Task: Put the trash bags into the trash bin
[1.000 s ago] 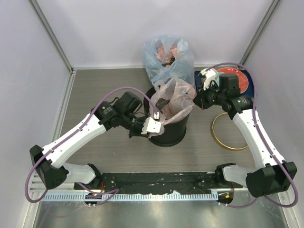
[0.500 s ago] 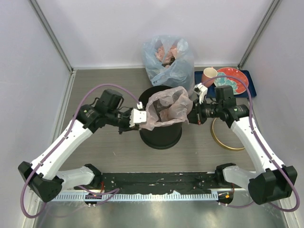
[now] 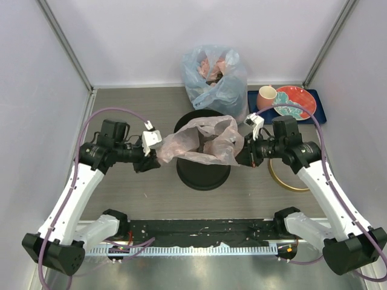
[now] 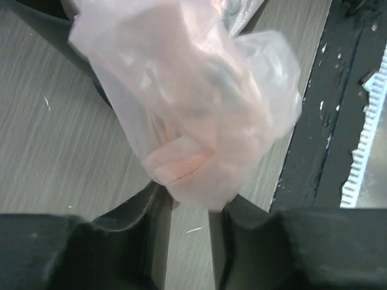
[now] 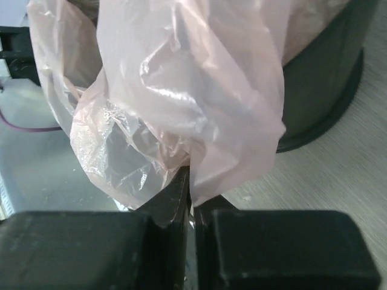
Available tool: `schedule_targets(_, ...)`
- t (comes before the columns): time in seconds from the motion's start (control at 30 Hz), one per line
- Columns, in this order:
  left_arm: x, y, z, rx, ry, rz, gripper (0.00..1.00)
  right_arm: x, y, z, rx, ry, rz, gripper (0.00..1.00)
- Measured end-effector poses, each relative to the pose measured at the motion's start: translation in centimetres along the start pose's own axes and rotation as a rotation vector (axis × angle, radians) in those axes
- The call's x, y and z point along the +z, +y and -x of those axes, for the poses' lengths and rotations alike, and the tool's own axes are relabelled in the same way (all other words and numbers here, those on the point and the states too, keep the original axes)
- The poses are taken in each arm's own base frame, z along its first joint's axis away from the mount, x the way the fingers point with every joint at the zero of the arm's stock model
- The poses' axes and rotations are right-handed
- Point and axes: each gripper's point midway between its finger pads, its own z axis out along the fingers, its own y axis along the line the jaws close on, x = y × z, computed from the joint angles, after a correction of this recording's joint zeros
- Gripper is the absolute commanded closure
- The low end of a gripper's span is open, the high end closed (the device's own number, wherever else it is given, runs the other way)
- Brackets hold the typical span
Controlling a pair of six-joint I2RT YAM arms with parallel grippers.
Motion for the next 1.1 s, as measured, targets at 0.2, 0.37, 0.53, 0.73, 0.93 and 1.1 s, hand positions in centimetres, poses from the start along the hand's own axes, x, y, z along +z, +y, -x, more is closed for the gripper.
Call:
schedule_targets(0.2,-1.7,-0.7,1.3,-0.126,-0.081,0.07,0.08,-2.5,-1.6,2.4,-0.04,-0.024,-0.138,0.36)
schedule_targets(0.37,-3.6,-0.4,4.0,-0.132,-0.131,0.13,0.0,-6.1,-1.3,5.5,-0.128,-0.072,-0.223,0.25)
schedule_targets(0.53,-7.5,0.9,10.0,-0.029,-0.228,0.228,0.01,-8.2,0.6,7.4,-0.207,-0.109,-0.228,0.22)
schedule_targets(0.73,-10.2,3.6,16.4,0.047,-0.31,0.291,0.02,-7.2,0.2,9.2,-0.196,-0.113,-0.185,0.22)
schedule_targets(0.93,-6.1,6.9,18.0,-0.058,-0.273,0.227,0.06,-4.4,-1.4,9.3,-0.145,-0.068,-0.149,0.22)
schedule_targets(1.1,-0.7,6.6,16.4,-0.119,-0.164,0.151,0.09,-3.0,-1.4,7.7,-0.154,-0.026,-0.156,0.36)
